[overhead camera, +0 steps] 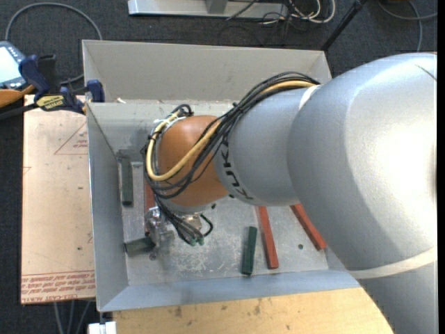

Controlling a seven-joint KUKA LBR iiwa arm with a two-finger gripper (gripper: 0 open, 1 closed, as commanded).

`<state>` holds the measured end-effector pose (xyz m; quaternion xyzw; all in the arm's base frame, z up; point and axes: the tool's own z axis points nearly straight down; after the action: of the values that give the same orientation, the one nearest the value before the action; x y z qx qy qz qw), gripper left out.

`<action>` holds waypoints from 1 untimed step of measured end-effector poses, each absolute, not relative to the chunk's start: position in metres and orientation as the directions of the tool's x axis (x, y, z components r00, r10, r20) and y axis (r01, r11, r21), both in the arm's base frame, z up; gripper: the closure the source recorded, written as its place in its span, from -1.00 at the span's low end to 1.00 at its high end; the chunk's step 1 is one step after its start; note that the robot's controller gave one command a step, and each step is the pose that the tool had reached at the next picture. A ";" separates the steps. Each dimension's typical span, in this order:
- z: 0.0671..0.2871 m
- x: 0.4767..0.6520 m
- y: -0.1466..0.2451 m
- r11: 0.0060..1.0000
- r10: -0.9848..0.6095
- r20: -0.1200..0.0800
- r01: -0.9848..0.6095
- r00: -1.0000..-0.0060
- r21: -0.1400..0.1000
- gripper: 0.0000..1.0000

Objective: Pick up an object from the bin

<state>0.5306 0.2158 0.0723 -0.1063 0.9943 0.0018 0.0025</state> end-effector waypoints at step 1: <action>0.072 0.531 0.216 0.977 -0.211 -0.005 -0.211 -0.977 0.003 1.00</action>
Offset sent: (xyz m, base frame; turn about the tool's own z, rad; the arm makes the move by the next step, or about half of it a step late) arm 0.0000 0.0000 0.0000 0.0000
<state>0.5305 0.2158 0.0722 -0.1063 0.9943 0.0019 0.0025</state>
